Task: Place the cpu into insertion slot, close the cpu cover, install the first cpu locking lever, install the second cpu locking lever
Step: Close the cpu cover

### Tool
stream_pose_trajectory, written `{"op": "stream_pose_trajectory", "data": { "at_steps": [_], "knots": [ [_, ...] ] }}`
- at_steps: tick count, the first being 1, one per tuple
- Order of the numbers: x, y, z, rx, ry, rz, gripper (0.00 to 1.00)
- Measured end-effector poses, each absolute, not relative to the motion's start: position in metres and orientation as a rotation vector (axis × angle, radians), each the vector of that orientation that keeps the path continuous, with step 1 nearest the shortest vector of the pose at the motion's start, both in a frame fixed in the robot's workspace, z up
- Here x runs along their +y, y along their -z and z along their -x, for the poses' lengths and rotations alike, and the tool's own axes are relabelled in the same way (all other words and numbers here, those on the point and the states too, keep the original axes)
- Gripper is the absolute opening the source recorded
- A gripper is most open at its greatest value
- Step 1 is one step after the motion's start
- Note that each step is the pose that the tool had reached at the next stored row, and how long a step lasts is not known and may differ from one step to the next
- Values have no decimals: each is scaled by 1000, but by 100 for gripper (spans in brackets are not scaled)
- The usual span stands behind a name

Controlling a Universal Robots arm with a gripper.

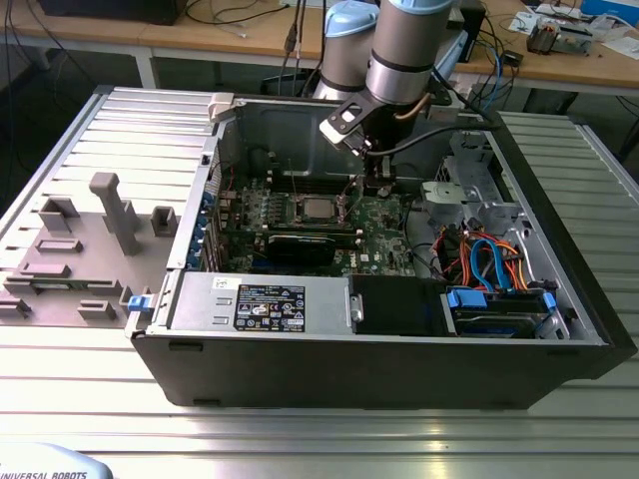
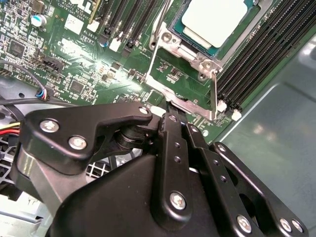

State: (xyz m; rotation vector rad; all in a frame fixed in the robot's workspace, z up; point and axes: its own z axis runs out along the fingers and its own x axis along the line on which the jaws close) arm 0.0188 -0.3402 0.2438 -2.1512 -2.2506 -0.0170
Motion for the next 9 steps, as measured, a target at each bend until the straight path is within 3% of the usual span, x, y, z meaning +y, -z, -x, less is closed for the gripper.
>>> {"op": "stream_pose_trajectory", "data": {
  "at_steps": [9],
  "knots": [
    [-340,-244,-17,-2251,17,2151,11]
  ]
}}
